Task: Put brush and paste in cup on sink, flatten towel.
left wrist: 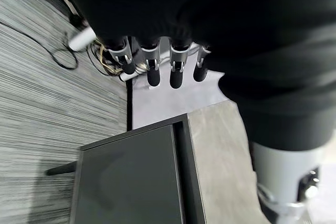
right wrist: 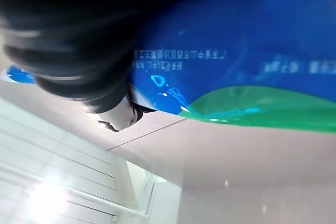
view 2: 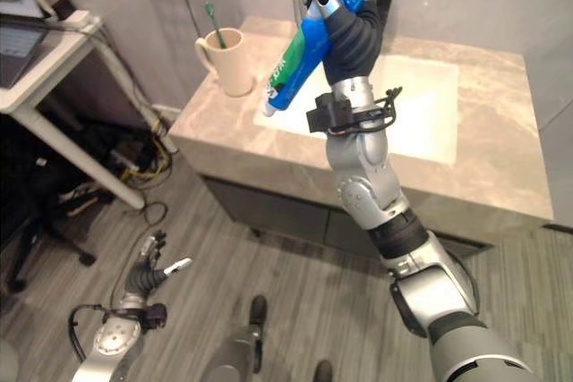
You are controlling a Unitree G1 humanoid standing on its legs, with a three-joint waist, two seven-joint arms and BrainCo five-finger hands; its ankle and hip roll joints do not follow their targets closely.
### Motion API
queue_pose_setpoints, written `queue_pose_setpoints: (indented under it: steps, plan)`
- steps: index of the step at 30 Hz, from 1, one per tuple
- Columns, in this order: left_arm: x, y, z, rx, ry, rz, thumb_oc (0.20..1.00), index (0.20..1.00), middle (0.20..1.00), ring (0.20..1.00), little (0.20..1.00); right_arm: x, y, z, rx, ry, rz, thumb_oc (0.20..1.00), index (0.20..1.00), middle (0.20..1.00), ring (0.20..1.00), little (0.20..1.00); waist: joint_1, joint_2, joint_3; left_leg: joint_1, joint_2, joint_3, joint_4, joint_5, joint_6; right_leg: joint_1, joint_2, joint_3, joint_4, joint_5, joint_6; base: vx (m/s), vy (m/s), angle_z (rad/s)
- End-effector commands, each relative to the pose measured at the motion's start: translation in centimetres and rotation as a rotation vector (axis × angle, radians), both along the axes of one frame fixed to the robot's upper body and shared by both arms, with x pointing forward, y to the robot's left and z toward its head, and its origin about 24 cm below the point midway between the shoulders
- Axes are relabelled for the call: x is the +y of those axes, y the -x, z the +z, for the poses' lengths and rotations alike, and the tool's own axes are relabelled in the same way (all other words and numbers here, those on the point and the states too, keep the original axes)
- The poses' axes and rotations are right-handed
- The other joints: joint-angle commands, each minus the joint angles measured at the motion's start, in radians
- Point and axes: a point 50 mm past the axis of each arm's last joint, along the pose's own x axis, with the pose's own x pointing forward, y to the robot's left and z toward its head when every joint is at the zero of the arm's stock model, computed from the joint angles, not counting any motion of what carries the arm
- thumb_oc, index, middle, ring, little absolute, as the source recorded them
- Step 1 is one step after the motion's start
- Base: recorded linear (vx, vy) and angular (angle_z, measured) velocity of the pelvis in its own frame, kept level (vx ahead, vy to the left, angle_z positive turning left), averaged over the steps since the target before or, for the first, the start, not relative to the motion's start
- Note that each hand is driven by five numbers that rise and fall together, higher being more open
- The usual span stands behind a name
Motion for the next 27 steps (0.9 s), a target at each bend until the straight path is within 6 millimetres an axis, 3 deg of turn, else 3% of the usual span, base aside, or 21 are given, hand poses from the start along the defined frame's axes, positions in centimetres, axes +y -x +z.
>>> queue_pose_setpoints:
  steps: [1, 4, 6, 7, 8, 11, 12, 13, 14, 18, 20, 27]
  plan:
    - [1.3, 0.4, 1.6, -0.049, -0.069, -0.053, 1.000, 1.000, 1.000, 1.000, 1.000, -0.5, 2.2, 4.8, -0.220, -0.045, -0.017, 0.200, 0.200, 0.200, 0.200, 0.200, 0.022, -0.048, -0.089, -0.129, -0.013, 0.009, 0.180, -0.095, -0.035, 0.142, -0.156, -0.063, -0.066, 0.194, 0.102, 0.15, 0.179, -0.10]
    - [1.6, 0.7, 1.8, -0.040, -0.084, -0.072, 1.000, 1.000, 1.000, 1.000, 1.000, -0.5, 2.2, 5.3, -0.229, -0.072, -0.006, 0.200, 0.200, 0.200, 0.200, 0.200, 0.025, -0.048, -0.104, -0.111, -0.046, 0.045, 0.173, -0.130, -0.007, 0.123, -0.202, -0.063, -0.053, 0.317, 0.120, 0.25, 0.284, -0.08]
    - [2.0, 0.8, 2.1, -0.046, -0.107, -0.077, 1.000, 1.000, 1.000, 1.000, 1.000, -0.7, 2.1, 5.6, -0.232, -0.090, -0.008, 0.200, 0.200, 0.200, 0.200, 0.200, 0.030, -0.050, -0.101, -0.099, -0.056, 0.071, 0.169, -0.151, 0.006, 0.108, -0.214, -0.077, -0.034, 0.365, 0.124, 0.19, 0.249, -0.09]
    - [2.3, 0.8, 2.2, -0.040, -0.122, -0.078, 1.000, 1.000, 1.000, 1.000, 1.000, -1.0, 2.1, 5.8, -0.238, -0.090, -0.012, 0.200, 0.200, 0.200, 0.200, 0.200, 0.031, -0.051, -0.100, -0.079, -0.064, 0.082, 0.153, -0.160, 0.014, 0.096, -0.205, -0.082, -0.005, 0.370, 0.125, 0.18, 0.245, -0.37]
    - [2.4, 0.7, 2.3, -0.038, -0.132, -0.083, 1.000, 1.000, 1.000, 1.000, 1.000, -1.5, 2.2, 5.9, -0.248, -0.091, -0.023, 0.200, 0.200, 0.200, 0.200, 0.200, 0.023, -0.049, -0.099, -0.065, -0.081, 0.073, 0.131, -0.157, 0.023, 0.076, -0.163, -0.039, 0.030, 0.382, 0.116, 0.17, 0.219, -0.31]
    - [2.9, 0.6, 2.1, -0.014, -0.166, -0.099, 1.000, 1.000, 1.000, 1.000, 1.000, -2.6, 2.3, 6.2, -0.264, -0.098, -0.065, 0.200, 0.200, 0.200, 0.200, 0.200, 0.001, -0.049, -0.092, 0.014, -0.120, 0.063, 0.039, -0.164, 0.033, 0.004, -0.034, 0.019, 0.040, 0.314, 0.103, 0.18, 0.205, -0.07]
    - [3.2, 0.6, 2.1, 0.001, -0.191, -0.107, 1.000, 1.000, 1.000, 1.000, 1.000, -2.8, 2.3, 6.2, -0.265, -0.109, -0.069, 0.200, 0.200, 0.200, 0.200, 0.200, -0.008, -0.027, -0.081, 0.060, -0.097, 0.076, 0.017, -0.168, 0.027, -0.050, -0.030, -0.057, 0.030, 0.251, 0.096, 0.15, 0.132, -0.34]
    - [3.2, 0.6, 2.1, 0.001, -0.191, -0.107, 1.000, 1.000, 1.000, 1.000, 1.000, -2.8, 2.3, 6.2, -0.264, -0.109, -0.069, 0.200, 0.200, 0.200, 0.200, 0.200, -0.012, -0.026, -0.080, 0.063, -0.098, 0.072, 0.015, -0.167, 0.026, -0.048, -0.029, -0.061, 0.032, 0.248, 0.095, 0.22, 0.095, -0.50]
    - [2.9, 0.7, 1.8, 0.029, -0.203, -0.145, 1.000, 1.000, 1.000, 1.000, 1.000, -3.5, 2.5, 6.3, -0.275, -0.118, -0.077, 0.200, 0.200, 0.200, 0.200, 0.200, -0.048, -0.004, -0.065, 0.130, -0.076, 0.060, -0.007, -0.174, 0.012, -0.118, -0.001, -0.063, -0.021, 0.182, 0.075, 0.18, 0.029, -0.52]
    - [3.1, 0.8, 1.4, 0.050, -0.213, -0.137, 1.000, 1.000, 1.000, 1.000, 1.000, -3.3, 2.7, 6.4, -0.283, -0.124, -0.074, 0.200, 0.200, 0.200, 0.200, 0.200, -0.092, 0.010, -0.022, 0.217, -0.054, 0.040, -0.020, -0.198, 0.001, -0.205, -0.014, -0.011, -0.079, 0.243, 0.086, 0.15, -0.034, -0.03]
    - [2.9, 1.0, 0.8, 0.085, -0.212, -0.158, 1.000, 1.000, 1.000, 1.000, 1.000, -3.2, 2.8, 6.7, -0.288, -0.127, -0.059, 0.200, 0.200, 0.200, 0.200, 0.200, -0.097, -0.005, -0.019, 0.228, -0.053, 0.032, -0.006, -0.200, -0.004, -0.179, -0.017, 0.014, -0.076, 0.255, 0.088, 0.09, -0.090, 0.36]
    - [2.8, 2.9, -1.2, 0.173, -0.154, -0.115, 1.000, 1.000, 1.000, 1.000, 1.000, -3.4, 2.7, 6.7, -0.286, -0.080, -0.098, 0.200, 0.200, 0.200, 0.200, 0.200, -0.087, -0.024, -0.054, 0.252, -0.043, 0.035, -0.027, -0.196, -0.025, -0.096, -0.001, -0.028, -0.171, 0.274, 0.079, 0.09, -0.087, 0.16]
